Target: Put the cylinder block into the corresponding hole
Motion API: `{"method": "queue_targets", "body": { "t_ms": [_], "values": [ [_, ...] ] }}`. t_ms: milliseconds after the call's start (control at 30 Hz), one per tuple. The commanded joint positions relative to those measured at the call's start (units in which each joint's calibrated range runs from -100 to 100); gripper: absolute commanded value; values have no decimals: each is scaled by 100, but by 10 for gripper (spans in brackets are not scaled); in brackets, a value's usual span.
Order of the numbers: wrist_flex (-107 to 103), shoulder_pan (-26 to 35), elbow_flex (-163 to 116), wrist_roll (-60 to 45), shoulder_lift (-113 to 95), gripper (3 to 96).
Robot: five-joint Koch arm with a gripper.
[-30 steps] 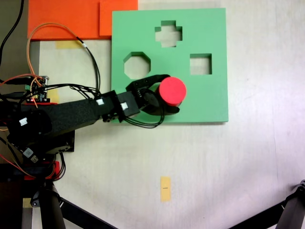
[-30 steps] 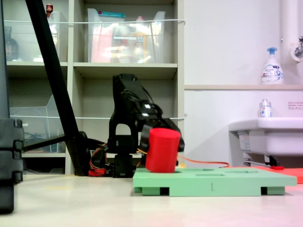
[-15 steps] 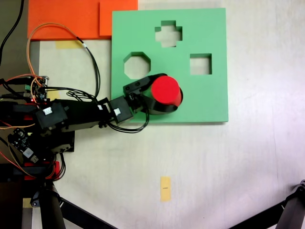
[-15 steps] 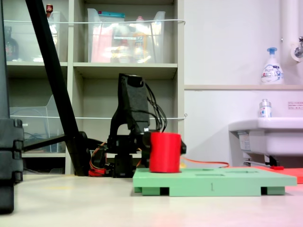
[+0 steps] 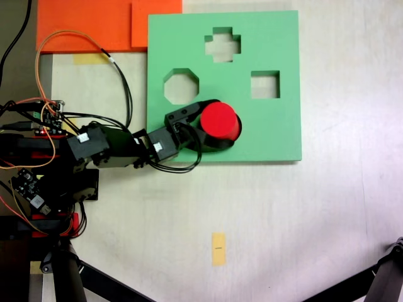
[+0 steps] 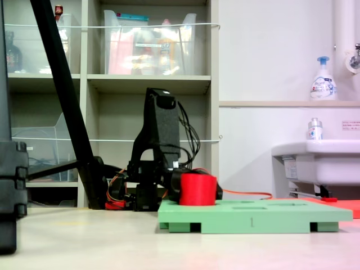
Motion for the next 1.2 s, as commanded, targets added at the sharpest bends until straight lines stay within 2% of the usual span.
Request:
{"method": "queue_targets", "body": {
  "t_ms": [33,133,267,333,467,600,633,700,800,833,900,1033,1100,1200],
  "values": [
    [469,59,60,-29,154,556],
    [411,59,-99,-34,140,636],
    [-51,68,-269,-59,-307,877],
    [-176,93,-428,-59,-684,943],
    [-513,107,-1007,-117,-2472,954],
    [-3238,63,-1056,-366,-6047,951],
    [-4086,5,-877,-493,-6913,940],
    [-5366,-151,-608,-777,-8324,848],
    [-6426,-493,-229,-1573,-9357,580],
    [-6531,-591,-89,-1919,-9357,532],
    [-6531,-894,110,-2349,-9357,507],
    [-6435,-1328,-289,-3946,-9357,506],
    [-6300,-1568,-698,-4283,-9357,505],
    [-5925,-1592,-1784,-4742,-9357,505]
  ]
}}
